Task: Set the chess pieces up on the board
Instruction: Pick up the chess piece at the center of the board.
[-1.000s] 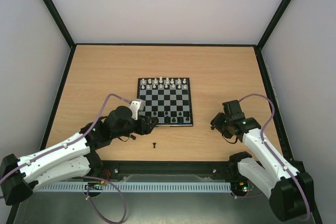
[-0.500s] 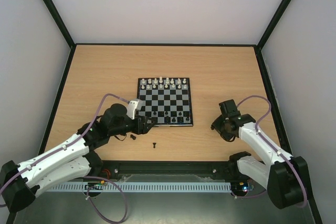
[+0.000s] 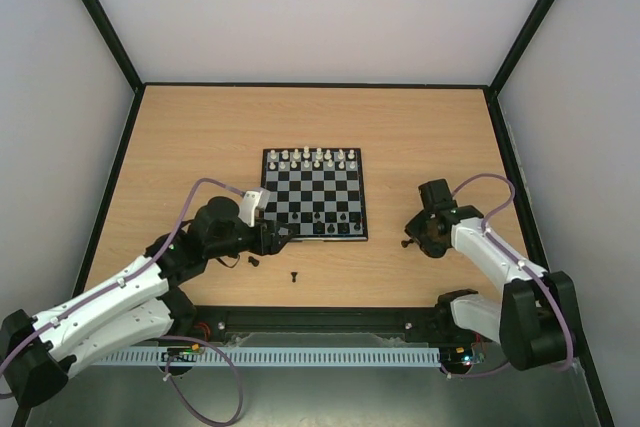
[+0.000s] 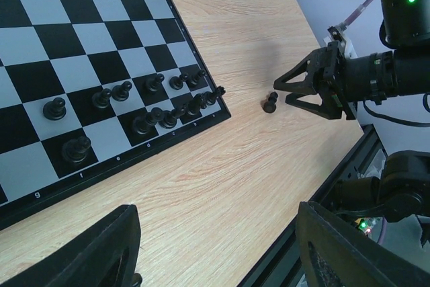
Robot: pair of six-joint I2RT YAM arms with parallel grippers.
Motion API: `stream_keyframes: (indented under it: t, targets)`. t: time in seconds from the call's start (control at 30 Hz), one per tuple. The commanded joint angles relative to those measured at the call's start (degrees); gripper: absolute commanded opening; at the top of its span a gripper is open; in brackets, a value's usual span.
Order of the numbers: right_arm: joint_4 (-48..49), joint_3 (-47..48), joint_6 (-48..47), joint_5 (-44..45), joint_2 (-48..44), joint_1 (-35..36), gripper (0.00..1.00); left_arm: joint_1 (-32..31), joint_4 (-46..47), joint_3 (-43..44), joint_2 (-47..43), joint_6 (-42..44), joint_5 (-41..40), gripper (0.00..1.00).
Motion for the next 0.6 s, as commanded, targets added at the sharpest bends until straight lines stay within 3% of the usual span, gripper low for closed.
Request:
stream_keyframes:
  t: [0.0,0.3,0.57]
  targets:
    - [0.4,1.1,-1.1,-0.4,2.7,-0.3,0.4,0.7,1.2,-0.7,0.7,0.6,1.0,0.66]
    - [2.6,0.2,-1.8,-1.3,6.1,-0.4,0.35,0.9,2.7,-0.8,2.6,0.5,1.6,0.66]
    - [4.6,-0.1,-2.8,-2.5,10.1,-0.3,0.19,1.1,3.3,-0.6,3.5,0.6,2.0,0.65]
